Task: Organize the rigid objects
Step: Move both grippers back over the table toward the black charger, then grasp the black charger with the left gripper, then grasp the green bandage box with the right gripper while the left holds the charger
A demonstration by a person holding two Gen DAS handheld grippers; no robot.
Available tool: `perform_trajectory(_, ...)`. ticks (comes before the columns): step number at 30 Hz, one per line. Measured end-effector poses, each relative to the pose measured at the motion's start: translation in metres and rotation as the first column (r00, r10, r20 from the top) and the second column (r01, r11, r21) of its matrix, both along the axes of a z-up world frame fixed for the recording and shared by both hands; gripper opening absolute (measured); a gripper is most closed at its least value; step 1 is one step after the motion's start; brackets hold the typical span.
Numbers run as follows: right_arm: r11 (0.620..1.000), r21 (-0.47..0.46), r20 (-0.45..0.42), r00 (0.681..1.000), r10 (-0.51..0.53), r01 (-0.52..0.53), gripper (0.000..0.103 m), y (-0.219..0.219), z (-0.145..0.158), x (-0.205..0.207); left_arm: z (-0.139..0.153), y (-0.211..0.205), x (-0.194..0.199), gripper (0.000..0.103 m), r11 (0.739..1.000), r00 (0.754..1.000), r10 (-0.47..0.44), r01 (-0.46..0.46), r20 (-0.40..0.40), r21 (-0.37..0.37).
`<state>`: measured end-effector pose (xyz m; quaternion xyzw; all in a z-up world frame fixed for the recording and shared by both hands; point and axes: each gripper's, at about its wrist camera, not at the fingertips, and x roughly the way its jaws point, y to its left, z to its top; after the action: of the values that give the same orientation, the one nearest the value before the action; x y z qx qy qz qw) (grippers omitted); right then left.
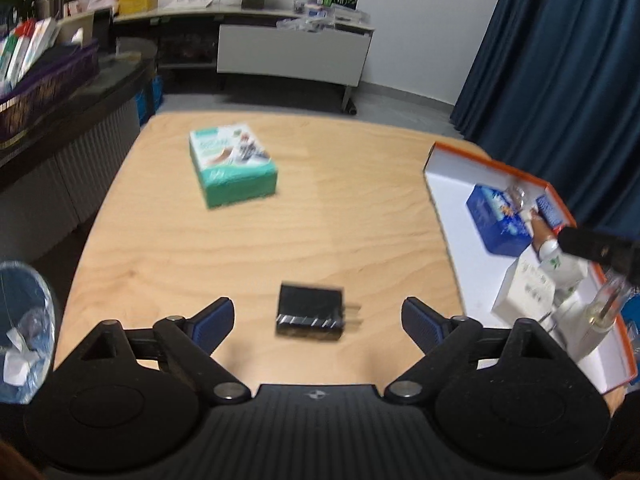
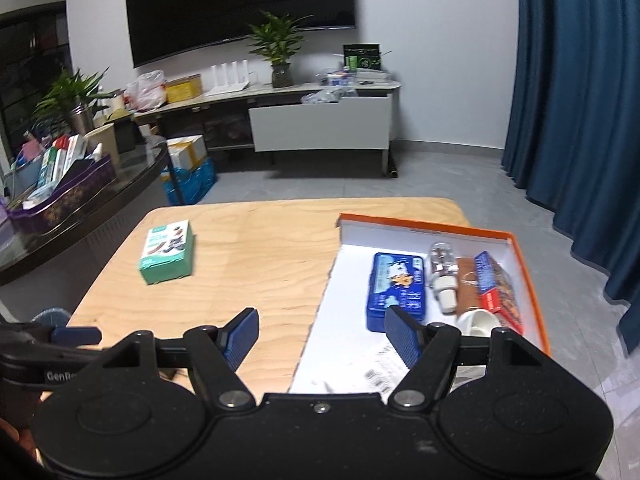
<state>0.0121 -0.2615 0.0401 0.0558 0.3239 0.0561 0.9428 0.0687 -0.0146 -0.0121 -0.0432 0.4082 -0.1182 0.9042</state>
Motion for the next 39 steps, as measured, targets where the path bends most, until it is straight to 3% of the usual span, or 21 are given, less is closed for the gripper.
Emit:
perform_trajectory(5,1.0,-0.003,-0.006,1.0,0.01,-0.01,0.083,0.005,-0.003,0.003,-0.015,-0.005,0.003,0.102,1.0,1.0,-0.009,0.008,0.028,0.027)
perform_trajectory(14,1.0,0.001,-0.013,1.0,0.004,-0.004,0.083,0.005,-0.006,0.009,-0.043,-0.022,0.013,0.099,0.997,0.999,-0.009,0.006,0.039,0.082)
perform_trajectory(17,1.0,0.004,-0.011,1.0,0.008,-0.008,0.083,0.006,-0.006,0.012,-0.044,-0.021,0.014,0.09,0.994,0.998,0.002,-0.01,0.068,0.111)
perform_trajectory(19,1.0,0.008,-0.016,1.0,0.019,-0.019,0.083,0.011,-0.007,0.017,-0.042,-0.019,0.014,0.075,0.994,0.997,0.002,-0.01,0.083,0.105)
perform_trajectory(20,1.0,0.01,-0.017,1.0,0.026,-0.026,0.083,0.014,-0.007,0.019,-0.041,-0.018,0.013,0.06,0.994,0.996,-0.004,-0.005,0.087,0.107)
perform_trajectory(23,0.998,0.027,-0.028,0.998,0.064,-0.063,0.083,0.026,-0.009,0.028,-0.039,-0.013,0.012,0.061,0.996,0.996,-0.011,0.003,0.084,0.09)
perform_trajectory(30,0.978,0.099,-0.051,0.981,0.19,-0.184,0.083,0.064,-0.013,0.061,-0.018,0.024,0.015,0.061,0.992,0.988,0.098,-0.106,0.122,0.062)
perform_trajectory(39,0.947,0.104,-0.065,0.948,0.31,-0.303,0.085,0.136,-0.02,0.123,0.004,0.077,0.046,0.061,0.956,0.951,0.276,-0.286,0.142,0.058)
